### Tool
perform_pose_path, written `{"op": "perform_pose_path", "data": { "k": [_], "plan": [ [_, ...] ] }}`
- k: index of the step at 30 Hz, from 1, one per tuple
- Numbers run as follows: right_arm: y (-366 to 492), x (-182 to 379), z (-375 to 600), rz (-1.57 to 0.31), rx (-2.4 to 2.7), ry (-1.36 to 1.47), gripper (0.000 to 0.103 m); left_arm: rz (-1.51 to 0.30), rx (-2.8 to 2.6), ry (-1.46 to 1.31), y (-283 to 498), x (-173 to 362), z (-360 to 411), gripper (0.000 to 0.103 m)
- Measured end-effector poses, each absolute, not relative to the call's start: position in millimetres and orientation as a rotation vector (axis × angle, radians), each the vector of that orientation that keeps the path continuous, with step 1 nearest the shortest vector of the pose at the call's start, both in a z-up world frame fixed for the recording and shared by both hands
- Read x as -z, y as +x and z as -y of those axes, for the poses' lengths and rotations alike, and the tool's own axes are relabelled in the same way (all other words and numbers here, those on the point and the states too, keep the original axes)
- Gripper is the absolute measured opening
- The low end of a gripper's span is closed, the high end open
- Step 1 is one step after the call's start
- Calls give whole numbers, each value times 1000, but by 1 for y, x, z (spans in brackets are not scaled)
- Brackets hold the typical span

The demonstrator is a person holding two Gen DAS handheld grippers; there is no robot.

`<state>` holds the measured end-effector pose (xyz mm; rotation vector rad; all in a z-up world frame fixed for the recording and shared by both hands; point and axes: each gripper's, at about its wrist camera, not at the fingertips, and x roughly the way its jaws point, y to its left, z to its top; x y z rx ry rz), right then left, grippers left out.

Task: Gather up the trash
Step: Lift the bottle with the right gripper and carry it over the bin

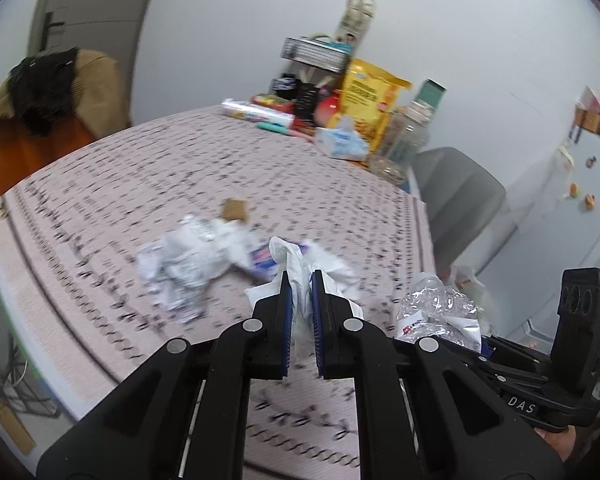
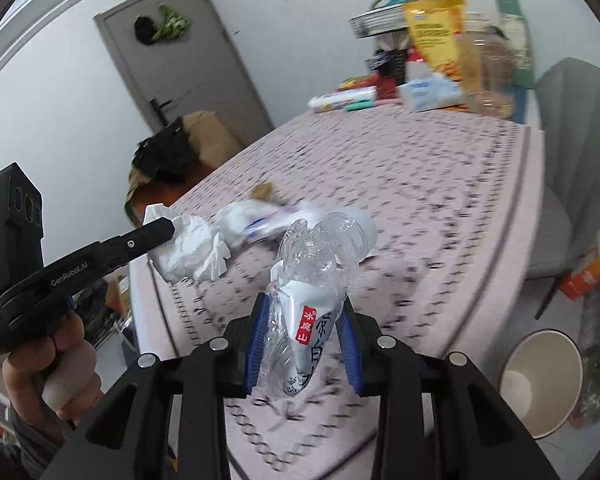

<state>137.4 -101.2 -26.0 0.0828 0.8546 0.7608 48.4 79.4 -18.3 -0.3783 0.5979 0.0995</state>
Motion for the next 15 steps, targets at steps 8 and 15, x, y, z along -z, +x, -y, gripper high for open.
{"op": "perform_pose_path", "data": {
  "k": [8, 15],
  "plan": [
    [152, 28, 160, -827, -634, 143, 33, -627, 3, -325, 87, 13, -33, 10],
    [170, 37, 204, -817, -527, 204, 33, -671, 97, -263, 121, 14, 18, 10]
  ]
}}
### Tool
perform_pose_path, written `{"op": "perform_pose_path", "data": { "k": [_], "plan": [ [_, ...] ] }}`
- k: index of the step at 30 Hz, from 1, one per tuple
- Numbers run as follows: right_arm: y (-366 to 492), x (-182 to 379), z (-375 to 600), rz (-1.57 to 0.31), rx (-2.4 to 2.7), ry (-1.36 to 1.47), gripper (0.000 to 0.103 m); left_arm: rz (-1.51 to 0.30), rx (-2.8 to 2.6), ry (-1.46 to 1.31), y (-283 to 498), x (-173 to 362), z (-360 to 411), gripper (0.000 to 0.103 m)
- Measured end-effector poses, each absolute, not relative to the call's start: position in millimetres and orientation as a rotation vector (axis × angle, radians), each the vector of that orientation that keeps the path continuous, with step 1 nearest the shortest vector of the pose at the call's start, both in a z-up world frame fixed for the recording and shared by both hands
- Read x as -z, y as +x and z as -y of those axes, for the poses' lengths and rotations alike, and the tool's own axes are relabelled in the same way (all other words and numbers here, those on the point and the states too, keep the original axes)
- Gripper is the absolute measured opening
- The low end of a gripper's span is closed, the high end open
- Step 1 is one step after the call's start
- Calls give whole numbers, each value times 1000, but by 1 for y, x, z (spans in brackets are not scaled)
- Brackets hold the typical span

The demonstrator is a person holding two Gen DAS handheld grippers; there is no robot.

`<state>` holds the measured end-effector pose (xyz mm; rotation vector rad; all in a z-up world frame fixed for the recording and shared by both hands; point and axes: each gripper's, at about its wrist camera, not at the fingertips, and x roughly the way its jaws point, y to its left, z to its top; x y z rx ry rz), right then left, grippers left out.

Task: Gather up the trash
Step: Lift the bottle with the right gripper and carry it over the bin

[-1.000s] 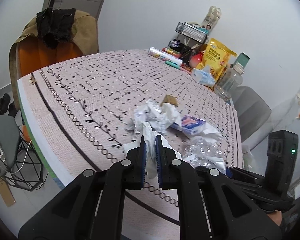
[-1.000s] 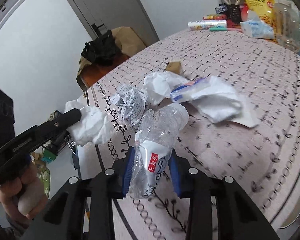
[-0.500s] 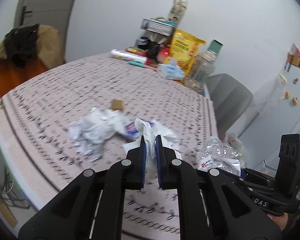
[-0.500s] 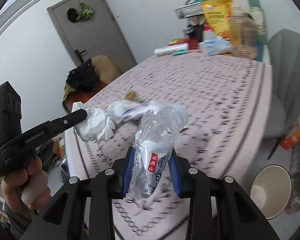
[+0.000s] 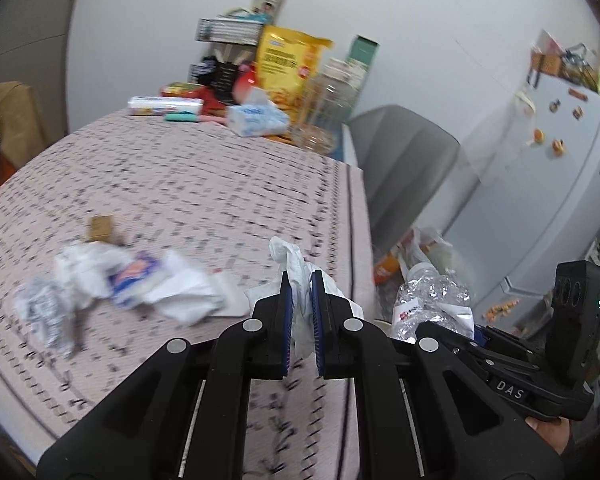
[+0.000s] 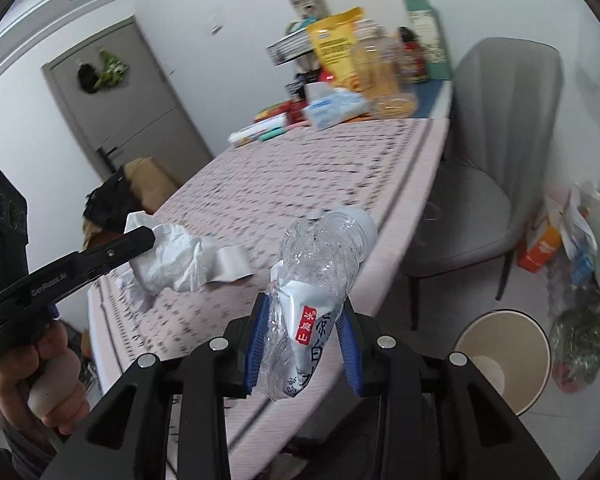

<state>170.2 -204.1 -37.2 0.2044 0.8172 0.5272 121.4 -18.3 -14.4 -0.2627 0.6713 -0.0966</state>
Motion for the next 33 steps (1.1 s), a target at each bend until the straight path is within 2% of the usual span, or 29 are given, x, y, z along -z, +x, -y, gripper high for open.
{"op": "perform_pose_path", "data": {
  "k": [16, 30, 31, 33],
  "plan": [
    [218, 114, 351, -897, -194, 400, 33, -826, 243, -153, 225, 51, 144, 10],
    [195, 166, 454, -911, -34, 527, 33, -1054, 366, -34, 282, 142, 274, 10],
    [194, 169, 459, -913, -27, 534, 33, -1064, 378, -33, 284, 148, 283, 10],
    [190, 176, 468, -918, -13, 546, 33, -1090, 402, -29, 288, 156, 296, 27]
  ]
}}
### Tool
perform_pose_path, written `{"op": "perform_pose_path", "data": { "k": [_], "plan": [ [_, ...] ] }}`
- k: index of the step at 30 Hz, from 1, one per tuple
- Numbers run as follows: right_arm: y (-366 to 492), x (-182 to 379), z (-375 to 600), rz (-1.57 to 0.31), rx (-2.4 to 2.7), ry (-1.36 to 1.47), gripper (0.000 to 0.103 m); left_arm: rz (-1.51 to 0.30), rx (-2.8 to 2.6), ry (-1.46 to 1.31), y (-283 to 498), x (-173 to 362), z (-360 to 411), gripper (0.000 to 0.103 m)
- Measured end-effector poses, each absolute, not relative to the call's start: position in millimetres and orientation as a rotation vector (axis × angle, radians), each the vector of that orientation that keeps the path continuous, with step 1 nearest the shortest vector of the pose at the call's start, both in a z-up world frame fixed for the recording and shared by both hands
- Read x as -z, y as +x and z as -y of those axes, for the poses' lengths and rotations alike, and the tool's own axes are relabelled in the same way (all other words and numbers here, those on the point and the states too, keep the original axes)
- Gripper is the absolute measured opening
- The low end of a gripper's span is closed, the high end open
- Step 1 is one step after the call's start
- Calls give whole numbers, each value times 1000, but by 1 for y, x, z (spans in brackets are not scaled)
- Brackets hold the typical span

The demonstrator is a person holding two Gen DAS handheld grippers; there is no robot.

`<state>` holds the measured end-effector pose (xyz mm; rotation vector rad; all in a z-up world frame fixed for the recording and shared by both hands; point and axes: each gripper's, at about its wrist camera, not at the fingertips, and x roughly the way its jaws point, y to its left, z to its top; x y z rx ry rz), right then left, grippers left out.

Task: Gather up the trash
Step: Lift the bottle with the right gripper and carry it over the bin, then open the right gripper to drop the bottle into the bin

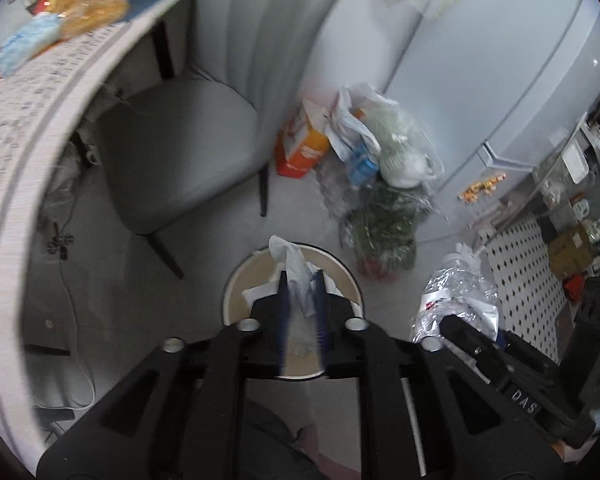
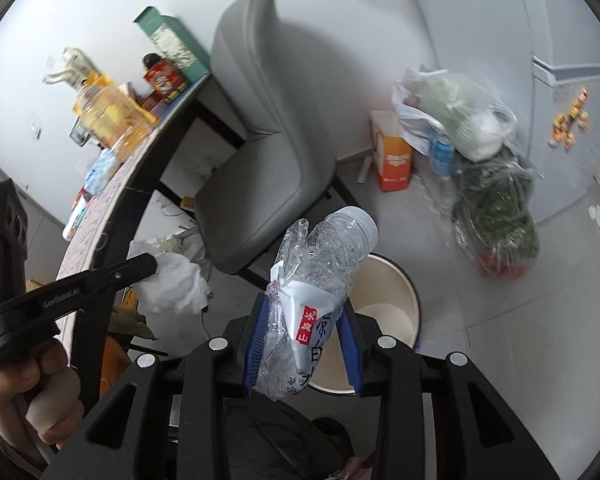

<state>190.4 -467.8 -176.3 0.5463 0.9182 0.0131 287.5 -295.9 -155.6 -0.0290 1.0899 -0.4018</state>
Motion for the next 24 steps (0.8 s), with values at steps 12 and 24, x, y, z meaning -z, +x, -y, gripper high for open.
{"op": "perform_pose_path", "data": {
  "k": [12, 24],
  "plan": [
    [203, 206, 470, -957, -28, 544, 33, -996, 332, -92, 280, 127, 253, 88],
    [237, 275, 433, -1097, -46, 515, 35, -805, 90, -200, 206, 59, 90, 93]
  ]
}}
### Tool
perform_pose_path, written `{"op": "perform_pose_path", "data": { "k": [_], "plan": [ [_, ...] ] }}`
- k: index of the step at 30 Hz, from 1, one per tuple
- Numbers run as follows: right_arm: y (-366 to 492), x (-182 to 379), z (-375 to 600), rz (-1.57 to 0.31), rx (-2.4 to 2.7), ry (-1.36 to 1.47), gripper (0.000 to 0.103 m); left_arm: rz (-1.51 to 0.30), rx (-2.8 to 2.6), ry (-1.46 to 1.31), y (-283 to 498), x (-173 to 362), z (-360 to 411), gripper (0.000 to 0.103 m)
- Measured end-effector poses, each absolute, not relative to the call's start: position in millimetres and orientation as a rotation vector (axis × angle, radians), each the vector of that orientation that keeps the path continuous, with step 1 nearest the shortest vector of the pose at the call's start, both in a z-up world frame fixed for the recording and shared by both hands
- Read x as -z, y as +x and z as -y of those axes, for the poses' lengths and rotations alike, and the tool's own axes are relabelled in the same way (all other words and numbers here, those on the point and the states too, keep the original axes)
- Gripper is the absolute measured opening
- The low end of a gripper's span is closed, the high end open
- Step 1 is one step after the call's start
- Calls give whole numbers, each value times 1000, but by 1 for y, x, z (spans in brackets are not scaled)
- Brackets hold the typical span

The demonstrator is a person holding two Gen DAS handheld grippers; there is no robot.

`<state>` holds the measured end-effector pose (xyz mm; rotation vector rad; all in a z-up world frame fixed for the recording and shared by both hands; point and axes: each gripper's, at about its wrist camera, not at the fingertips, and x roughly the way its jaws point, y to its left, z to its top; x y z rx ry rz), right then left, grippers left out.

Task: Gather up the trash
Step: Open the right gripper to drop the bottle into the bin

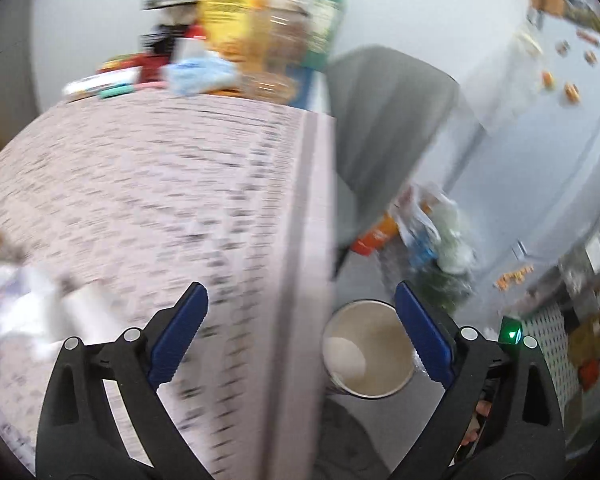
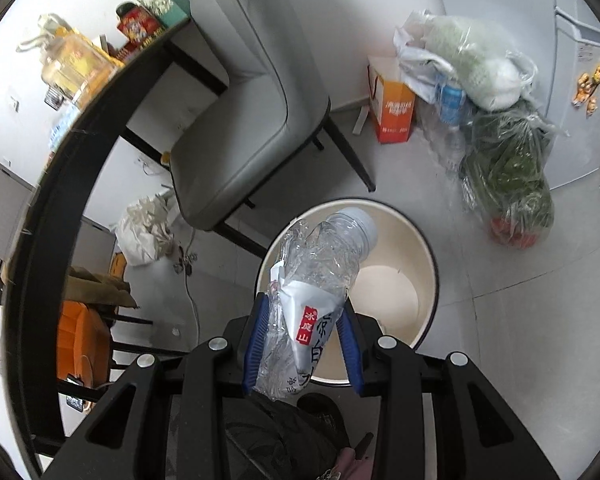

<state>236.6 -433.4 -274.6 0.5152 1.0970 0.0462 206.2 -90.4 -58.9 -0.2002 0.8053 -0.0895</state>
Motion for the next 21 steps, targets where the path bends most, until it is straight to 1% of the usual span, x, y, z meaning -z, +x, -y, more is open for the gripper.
{"op": "perform_pose_path", "data": {
  "k": [1, 2, 3, 4, 6, 9, 16, 19, 21],
  "plan": [
    [239, 281, 430, -1111, -45, 511, 36, -799, 69, -213, 201, 58, 79, 93],
    [243, 290, 427, -1133, -43, 511, 39, -792, 42, -228, 195, 57, 66, 93],
    [246, 299, 424, -1152, -37, 511, 52, -788, 22, -238, 191, 57, 58, 93],
    [247, 302, 422, -1160, -34, 511, 61, -784, -8, -256, 185, 57, 43, 93],
    [247, 310, 418, -1188, -17, 505, 63, -780, -40, -278, 178, 58, 27, 93],
    [242, 310, 419, -1199, -18, 521, 63, -764, -68, -305, 170, 57, 9, 93],
    [229, 275, 433, -1154, 14, 507, 63, -685, -99, -330, 156, 42, -16, 93],
    [226, 251, 430, -1118, 11, 486, 67, -661, -112, -334, 149, 36, -24, 94],
    [226, 236, 423, -1096, -2, 471, 72, -657, -118, -347, 144, 37, -31, 94]
  ]
}}
